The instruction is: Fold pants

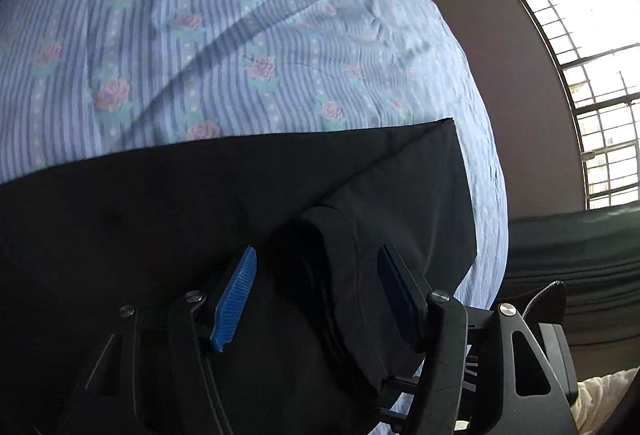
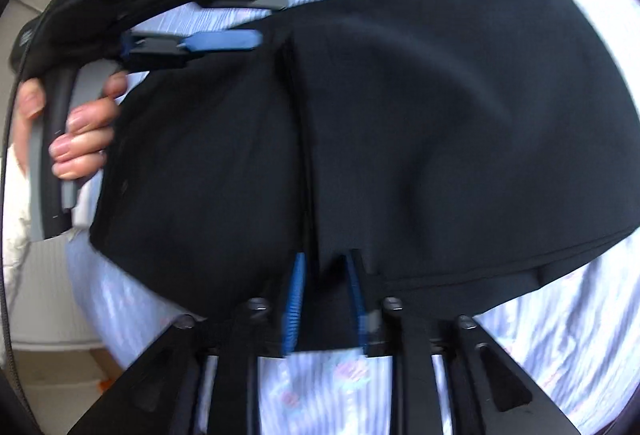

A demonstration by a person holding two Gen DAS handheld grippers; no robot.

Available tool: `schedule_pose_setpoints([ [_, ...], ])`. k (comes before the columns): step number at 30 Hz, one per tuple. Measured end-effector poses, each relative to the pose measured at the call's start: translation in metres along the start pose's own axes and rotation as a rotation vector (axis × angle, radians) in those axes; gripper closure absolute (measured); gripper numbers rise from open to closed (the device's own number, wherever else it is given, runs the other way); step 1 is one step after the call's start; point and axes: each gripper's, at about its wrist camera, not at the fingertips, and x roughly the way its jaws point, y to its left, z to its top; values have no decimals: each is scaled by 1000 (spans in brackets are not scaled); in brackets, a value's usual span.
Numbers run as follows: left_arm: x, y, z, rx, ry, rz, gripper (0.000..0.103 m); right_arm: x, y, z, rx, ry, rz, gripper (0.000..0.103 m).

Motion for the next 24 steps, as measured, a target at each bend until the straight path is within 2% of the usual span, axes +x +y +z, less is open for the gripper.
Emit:
schedule_pose_setpoints([
  [4, 13, -4, -3, -30, -13, -53, 43, -24, -2, -2, -9, -48, 2, 71],
  [6, 22, -6, -1, -67, -18, -70, 45, -35, -15, 0, 30, -89, -44, 70],
  [7, 26, -6, -1, -80, -25, -66, 50, -37, -23, 1, 47, -102, -62, 70],
  [9, 34, -4, 1, -122, -37, -37, 67, -33, -38, 6, 77, -99, -87, 70],
  [10, 36, -3, 3, -136, -47, -24, 85, -29, -45, 9, 89, -93, -89, 70],
  [11, 35, -6, 5, -135, -52, -38, 90, -24, -50, 11, 95, -85, -89, 70],
  [15, 6, -33, 13, -20, -173, -33, 93, -11, -56, 18, 88, -58, -84, 70],
  [18, 8, -21, 29, -54, -156, 2, 93, -7, -51, 22, 88, -54, -32, 70],
  [21, 19, -9, 35, -71, -100, 66, 92, 6, -45, 30, 98, -30, 15, 70],
  [24, 21, -2, 35, -82, -91, 95, 89, 12, -42, 33, 83, -11, 15, 70],
])
